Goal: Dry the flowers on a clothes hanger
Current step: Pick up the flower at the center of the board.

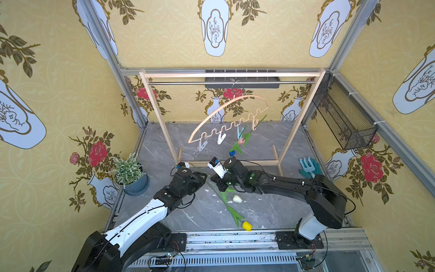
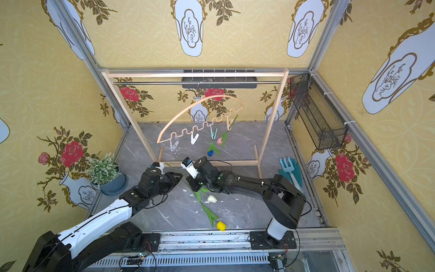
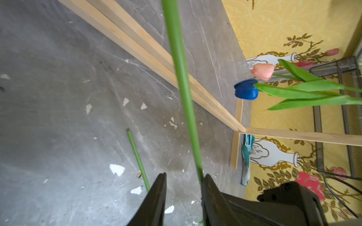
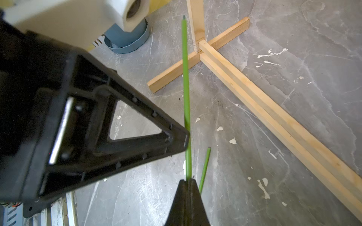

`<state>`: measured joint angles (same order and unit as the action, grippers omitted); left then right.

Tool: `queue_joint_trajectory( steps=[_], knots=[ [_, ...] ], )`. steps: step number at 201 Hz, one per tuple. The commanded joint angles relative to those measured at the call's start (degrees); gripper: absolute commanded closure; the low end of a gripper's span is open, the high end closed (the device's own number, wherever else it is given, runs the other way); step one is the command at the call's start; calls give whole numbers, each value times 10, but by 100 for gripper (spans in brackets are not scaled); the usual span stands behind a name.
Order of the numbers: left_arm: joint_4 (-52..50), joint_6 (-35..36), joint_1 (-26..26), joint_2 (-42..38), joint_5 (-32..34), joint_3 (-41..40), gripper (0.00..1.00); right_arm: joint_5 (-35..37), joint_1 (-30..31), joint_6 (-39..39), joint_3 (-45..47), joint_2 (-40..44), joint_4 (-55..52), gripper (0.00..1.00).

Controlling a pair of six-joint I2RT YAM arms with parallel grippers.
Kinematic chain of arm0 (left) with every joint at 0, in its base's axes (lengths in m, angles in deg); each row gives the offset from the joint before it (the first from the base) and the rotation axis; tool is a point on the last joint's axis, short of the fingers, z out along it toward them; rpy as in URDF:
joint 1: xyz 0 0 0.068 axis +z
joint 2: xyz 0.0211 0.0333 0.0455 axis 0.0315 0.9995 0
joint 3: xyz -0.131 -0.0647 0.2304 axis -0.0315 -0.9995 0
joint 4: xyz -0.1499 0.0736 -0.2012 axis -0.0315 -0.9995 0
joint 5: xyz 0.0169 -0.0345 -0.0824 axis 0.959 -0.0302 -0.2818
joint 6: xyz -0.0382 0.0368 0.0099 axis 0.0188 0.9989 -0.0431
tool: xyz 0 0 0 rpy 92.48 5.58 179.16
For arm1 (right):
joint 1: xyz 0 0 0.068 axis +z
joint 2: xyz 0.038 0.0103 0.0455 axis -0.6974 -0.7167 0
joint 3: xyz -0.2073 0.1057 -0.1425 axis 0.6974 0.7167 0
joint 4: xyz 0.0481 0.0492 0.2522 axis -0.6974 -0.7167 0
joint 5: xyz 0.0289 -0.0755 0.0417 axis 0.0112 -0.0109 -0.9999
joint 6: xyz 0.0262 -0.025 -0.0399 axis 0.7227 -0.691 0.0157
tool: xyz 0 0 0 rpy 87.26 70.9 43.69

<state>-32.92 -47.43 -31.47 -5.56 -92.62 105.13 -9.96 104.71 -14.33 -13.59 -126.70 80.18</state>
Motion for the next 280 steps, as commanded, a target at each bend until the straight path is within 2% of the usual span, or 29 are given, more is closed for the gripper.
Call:
queue_joint_trajectory(
  steps=[1,43,92,127,174,187,196,214,218,225,241,263,280],
  knots=[
    [54,9,1,-6,-23,-10,62,-17,0,20,0,2,39,100],
    [66,7,0,-6,-27,-20,65,-25,-1,38,9,7,62,100],
    [82,6,1,12,-33,-16,88,-31,0,58,20,12,81,100],
    [83,8,1,8,-29,-16,99,-40,-1,74,33,23,96,100],
    [87,22,1,8,-32,-15,100,-70,-24,112,42,42,106,100],
    [93,37,1,5,-40,-13,100,-103,-52,148,52,59,109,78],
    [98,51,1,2,-48,-13,100,-137,-73,174,67,75,124,66],
    [116,87,2,0,-79,-11,100,-211,-111,211,89,99,135,56],
    [123,96,2,0,-90,-12,100,-230,-118,216,91,102,133,47],
    [134,112,2,0,-108,-11,100,-261,-129,225,94,106,131,39],
    [151,139,2,1,-148,-7,100,-308,-141,230,98,113,125,40],
    [170,165,2,11,-201,3,100,-316,-141,216,89,115,92,50],
    [186,169,2,15,-227,5,100,-314,-141,217,95,116,95,54]
  ],
)
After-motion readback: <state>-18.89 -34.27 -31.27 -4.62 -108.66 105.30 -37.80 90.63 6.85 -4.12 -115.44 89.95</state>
